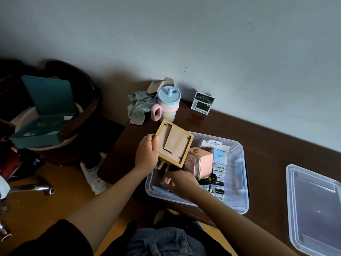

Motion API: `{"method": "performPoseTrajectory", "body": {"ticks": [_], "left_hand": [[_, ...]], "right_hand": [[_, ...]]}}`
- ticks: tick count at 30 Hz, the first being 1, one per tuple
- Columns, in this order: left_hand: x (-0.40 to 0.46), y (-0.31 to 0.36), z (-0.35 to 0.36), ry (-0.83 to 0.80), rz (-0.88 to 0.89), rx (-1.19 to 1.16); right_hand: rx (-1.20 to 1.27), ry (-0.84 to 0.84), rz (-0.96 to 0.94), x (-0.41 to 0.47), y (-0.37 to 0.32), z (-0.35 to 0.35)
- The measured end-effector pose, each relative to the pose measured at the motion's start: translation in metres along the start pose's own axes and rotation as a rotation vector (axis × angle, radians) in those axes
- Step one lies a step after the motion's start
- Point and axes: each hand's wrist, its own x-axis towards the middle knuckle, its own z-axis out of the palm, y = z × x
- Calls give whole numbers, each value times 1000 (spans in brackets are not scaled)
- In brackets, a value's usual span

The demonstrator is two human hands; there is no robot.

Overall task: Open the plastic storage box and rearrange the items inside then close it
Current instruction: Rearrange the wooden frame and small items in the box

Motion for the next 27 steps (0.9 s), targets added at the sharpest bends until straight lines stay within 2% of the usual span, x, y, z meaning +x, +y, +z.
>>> {"method": "performPoseTrajectory", "body": {"ticks": [3,6,9,11,14,18,22,24,27], "left_hand": [[-3,-2,3,48,-32,-43],[-4,-1,4,79,-27,-51],[-3,1,6,97,-13,-33],[-3,1,5,99,-3,-21],[-4,1,4,94,9,-12],[-5,3,3,73,13,-18],[-6,4,2,64,12,-20],[-6,6,2,57,7,-24],[-6,7,1,52,-3,-15]], "right_hand": [[95,127,-25,-26,7,-12],[436,295,52,-51,19,-22],[788,544,285,-67,34,-24],[833,655,522,-69,49,-19],[1030,662,859,-65,66,-13],[1468,659,1146,-51,79,-22],[1722,615,1251,-40,88,-25],[1729,589,1300,-37,85,-21],[1719,651,1345,-33,82,-13]]}}
